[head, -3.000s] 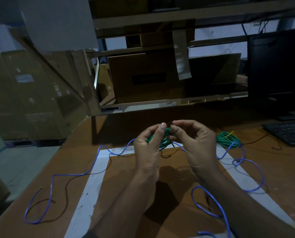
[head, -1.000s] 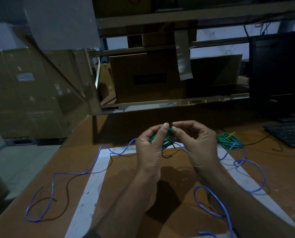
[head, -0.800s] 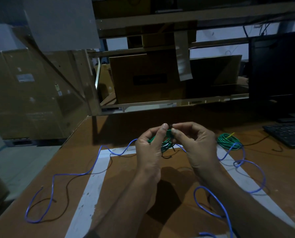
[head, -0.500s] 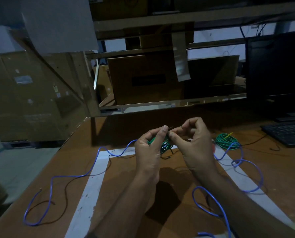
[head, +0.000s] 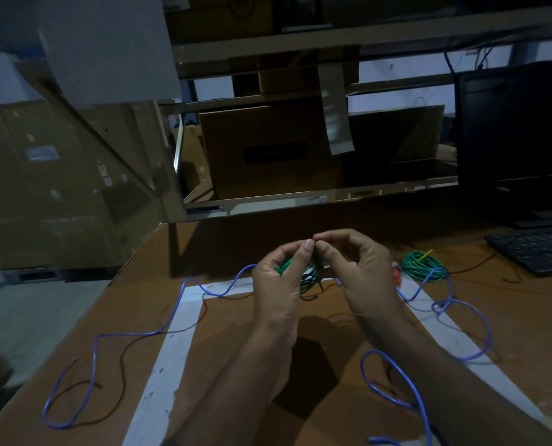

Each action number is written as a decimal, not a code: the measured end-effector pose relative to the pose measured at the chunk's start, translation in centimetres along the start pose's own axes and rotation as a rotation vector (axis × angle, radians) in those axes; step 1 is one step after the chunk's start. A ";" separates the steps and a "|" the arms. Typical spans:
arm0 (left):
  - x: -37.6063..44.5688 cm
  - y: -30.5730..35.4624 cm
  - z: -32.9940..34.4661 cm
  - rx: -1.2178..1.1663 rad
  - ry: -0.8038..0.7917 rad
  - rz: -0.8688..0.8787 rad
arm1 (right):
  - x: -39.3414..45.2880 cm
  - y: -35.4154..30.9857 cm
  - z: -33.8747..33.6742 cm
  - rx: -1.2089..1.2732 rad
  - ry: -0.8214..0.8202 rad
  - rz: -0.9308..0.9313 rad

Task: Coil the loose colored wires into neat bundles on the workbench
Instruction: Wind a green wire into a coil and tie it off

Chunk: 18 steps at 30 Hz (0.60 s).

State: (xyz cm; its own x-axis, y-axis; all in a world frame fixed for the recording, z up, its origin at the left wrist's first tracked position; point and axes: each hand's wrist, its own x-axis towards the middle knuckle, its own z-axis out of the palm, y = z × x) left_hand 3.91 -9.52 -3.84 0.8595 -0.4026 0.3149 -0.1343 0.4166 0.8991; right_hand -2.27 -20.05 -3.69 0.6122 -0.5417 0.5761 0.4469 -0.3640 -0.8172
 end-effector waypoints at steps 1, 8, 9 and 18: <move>0.0 0.0 0.0 0.001 -0.009 0.004 | 0.1 0.1 0.0 -0.008 -0.005 0.004; 0.2 -0.2 -0.2 -0.009 0.004 -0.050 | 0.1 0.1 0.1 -0.026 -0.008 0.013; 0.4 -0.2 -0.3 -0.001 0.020 -0.065 | 0.2 0.0 0.2 -0.007 0.004 0.029; 1.2 -0.4 -0.6 -0.082 0.048 -0.129 | 0.6 -0.8 0.4 0.489 0.103 0.299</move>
State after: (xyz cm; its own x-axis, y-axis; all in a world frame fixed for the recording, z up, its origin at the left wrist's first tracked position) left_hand 5.33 -9.72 -4.02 0.8900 -0.4183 0.1816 0.0176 0.4295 0.9029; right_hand -2.03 -19.81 -2.68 0.7024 -0.6472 0.2964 0.5283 0.1950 -0.8263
